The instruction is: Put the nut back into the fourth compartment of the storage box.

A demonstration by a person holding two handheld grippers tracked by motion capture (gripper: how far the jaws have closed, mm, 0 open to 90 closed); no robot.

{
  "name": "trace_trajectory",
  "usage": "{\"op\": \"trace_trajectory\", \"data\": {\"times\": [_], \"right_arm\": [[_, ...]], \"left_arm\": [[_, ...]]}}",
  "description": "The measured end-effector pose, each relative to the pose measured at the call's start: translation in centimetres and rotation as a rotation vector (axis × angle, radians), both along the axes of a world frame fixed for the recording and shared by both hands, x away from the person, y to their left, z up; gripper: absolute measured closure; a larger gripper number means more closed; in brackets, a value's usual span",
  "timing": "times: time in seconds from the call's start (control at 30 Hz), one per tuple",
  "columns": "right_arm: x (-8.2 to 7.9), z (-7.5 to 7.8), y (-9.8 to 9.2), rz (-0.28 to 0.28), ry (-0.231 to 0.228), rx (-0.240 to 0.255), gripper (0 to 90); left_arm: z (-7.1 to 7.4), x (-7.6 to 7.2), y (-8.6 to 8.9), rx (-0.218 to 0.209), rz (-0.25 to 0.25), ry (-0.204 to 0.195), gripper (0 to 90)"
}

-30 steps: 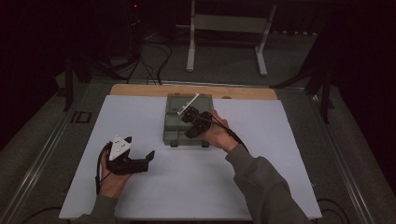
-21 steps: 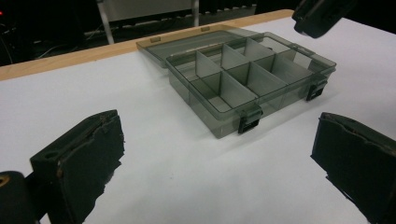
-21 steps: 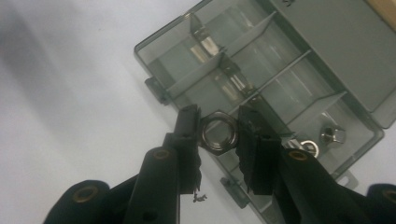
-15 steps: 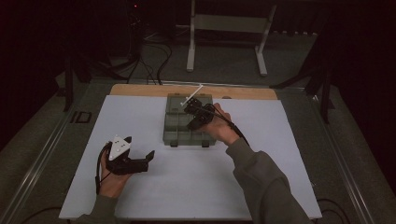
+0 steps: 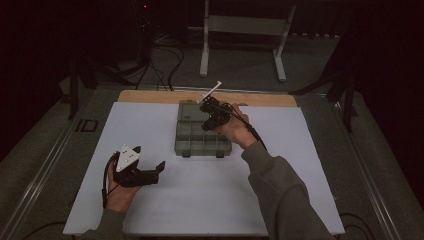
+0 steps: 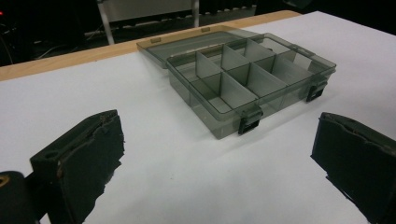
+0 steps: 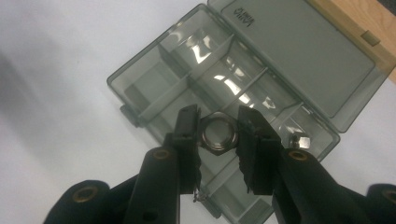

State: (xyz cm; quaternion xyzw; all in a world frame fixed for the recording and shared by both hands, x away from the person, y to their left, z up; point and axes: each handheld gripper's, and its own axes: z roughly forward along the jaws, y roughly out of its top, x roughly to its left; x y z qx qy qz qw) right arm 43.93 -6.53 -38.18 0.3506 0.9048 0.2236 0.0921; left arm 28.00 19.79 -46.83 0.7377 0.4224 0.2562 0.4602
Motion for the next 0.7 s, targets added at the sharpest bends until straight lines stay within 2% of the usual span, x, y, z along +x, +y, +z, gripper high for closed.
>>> {"op": "trace_trajectory", "data": {"times": [0.27, 0.47, 0.7], "right_arm": [[0.8, -0.1, -0.1, -0.020, 0.001, -0.014, 70.4], [1.6, -0.4, -0.6, -0.062, -0.002, -0.032, 70.4], [2.2, -0.7, -1.1, -0.084, 0.002, -0.036, 70.4]], "left_arm": [[0.0, 0.0, 0.0, 0.001, -0.001, -0.002, 2.4], [0.0, 0.0, 0.1, -0.004, 0.002, 0.000, 2.4], [0.1, 0.0, 0.0, -0.005, -0.001, -0.003, 2.4]]}}
